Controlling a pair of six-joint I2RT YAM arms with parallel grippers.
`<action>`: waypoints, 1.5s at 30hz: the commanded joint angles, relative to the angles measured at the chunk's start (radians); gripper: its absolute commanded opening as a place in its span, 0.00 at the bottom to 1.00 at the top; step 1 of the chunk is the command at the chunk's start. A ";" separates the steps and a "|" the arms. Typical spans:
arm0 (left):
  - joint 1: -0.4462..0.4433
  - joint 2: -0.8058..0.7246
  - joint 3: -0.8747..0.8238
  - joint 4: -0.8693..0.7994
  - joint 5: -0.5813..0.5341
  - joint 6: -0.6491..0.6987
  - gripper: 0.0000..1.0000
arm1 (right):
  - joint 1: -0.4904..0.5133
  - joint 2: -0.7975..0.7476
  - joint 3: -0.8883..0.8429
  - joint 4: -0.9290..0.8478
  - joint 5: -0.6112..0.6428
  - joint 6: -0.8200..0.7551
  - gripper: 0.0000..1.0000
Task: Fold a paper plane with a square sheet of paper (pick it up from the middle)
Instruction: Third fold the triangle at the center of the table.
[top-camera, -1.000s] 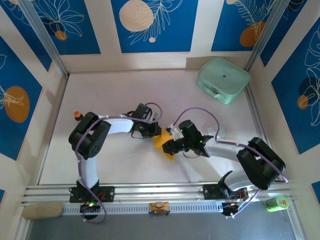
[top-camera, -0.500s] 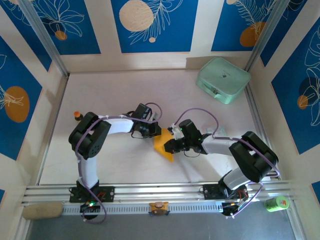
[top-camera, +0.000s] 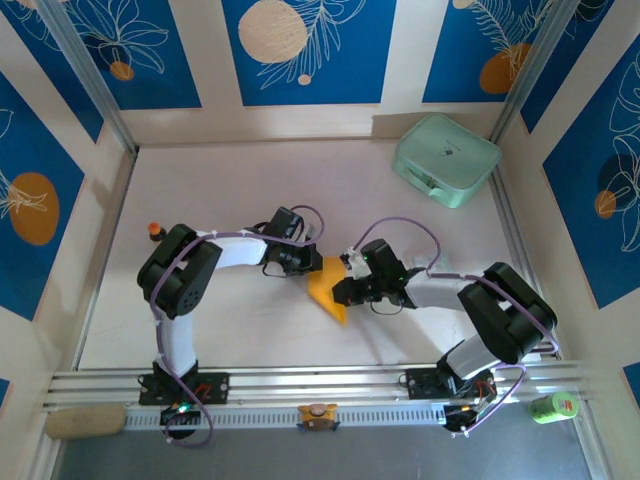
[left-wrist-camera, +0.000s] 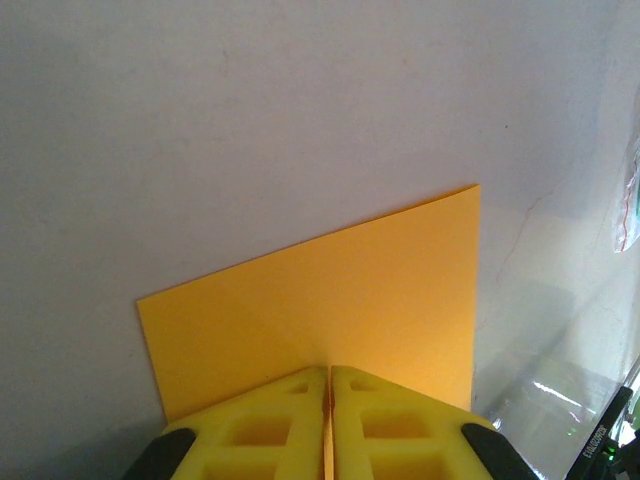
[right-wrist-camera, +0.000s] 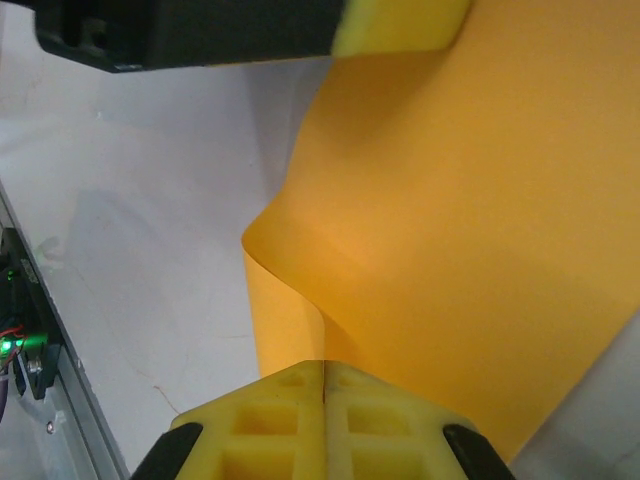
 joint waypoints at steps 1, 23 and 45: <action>0.012 -0.013 -0.010 -0.035 -0.021 0.006 0.12 | -0.007 -0.015 -0.015 -0.025 0.025 0.012 0.00; 0.013 -0.016 -0.012 -0.035 -0.020 0.014 0.12 | -0.032 -0.009 0.004 -0.030 0.037 -0.018 0.00; 0.015 -0.011 -0.007 -0.034 -0.016 0.012 0.11 | -0.032 0.058 0.028 -0.025 0.039 -0.026 0.00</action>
